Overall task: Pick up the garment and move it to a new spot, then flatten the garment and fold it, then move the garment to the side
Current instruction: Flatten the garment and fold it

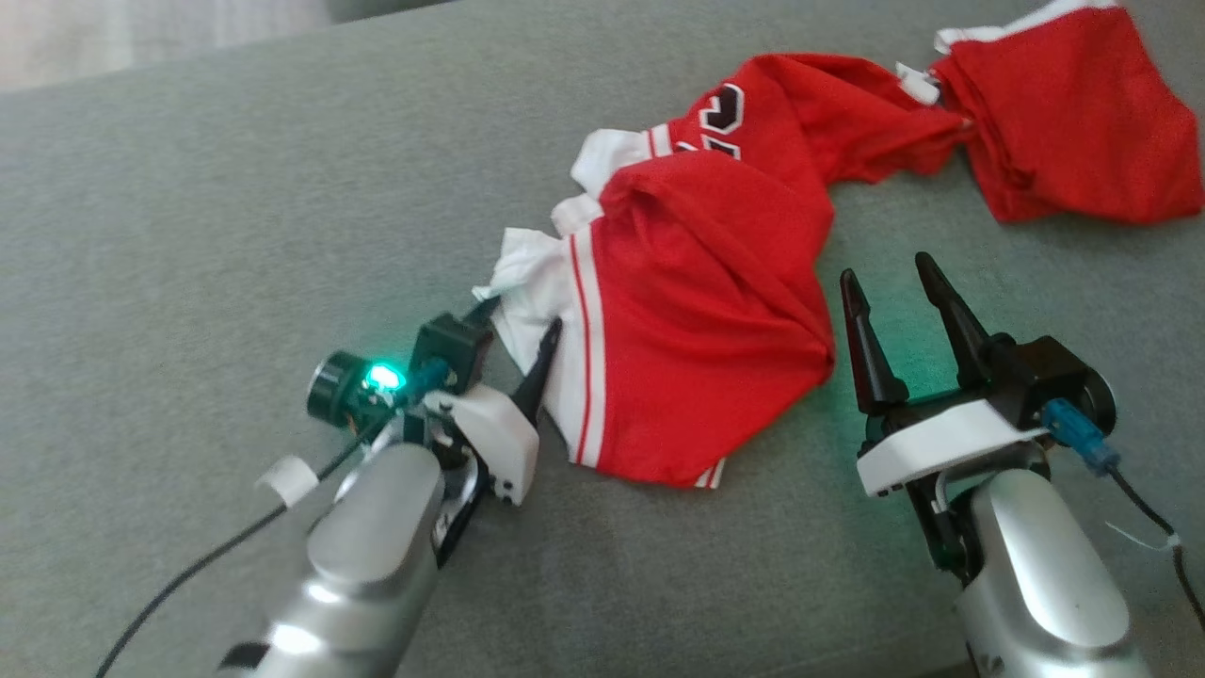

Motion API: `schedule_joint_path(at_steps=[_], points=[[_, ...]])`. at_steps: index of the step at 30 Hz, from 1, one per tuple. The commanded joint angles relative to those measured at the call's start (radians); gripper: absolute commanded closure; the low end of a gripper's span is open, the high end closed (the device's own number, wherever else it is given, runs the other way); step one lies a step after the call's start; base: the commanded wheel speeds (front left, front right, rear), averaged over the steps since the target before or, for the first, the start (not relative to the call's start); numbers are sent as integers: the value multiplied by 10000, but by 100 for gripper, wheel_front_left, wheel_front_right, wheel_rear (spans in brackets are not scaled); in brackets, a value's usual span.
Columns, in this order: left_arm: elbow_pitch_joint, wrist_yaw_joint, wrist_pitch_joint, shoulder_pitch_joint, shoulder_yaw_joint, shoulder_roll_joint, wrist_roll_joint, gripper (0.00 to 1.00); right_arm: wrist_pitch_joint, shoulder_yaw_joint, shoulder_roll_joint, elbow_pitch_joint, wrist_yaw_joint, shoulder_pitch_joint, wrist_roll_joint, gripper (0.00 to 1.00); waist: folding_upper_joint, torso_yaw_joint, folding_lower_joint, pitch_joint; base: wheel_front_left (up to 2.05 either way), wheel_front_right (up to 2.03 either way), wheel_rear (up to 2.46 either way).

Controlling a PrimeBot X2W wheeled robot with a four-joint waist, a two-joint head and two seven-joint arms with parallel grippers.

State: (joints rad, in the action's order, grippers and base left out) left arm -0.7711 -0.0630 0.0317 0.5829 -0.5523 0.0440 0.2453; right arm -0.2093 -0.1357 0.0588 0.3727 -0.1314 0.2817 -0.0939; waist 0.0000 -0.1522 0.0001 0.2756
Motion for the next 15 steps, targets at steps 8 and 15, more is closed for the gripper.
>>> schedule_joint_path(at_steps=[8,15], points=[[-594,105,-62,902,237,171,10,0,-287,-282,-84,-105,7,401,-249,0,0,-476,-1,409,0,0,0],[-1139,6,-318,1086,111,166,115,0,-389,-326,-85,53,7,482,-375,0,0,-586,-1,441,0,0,0]])
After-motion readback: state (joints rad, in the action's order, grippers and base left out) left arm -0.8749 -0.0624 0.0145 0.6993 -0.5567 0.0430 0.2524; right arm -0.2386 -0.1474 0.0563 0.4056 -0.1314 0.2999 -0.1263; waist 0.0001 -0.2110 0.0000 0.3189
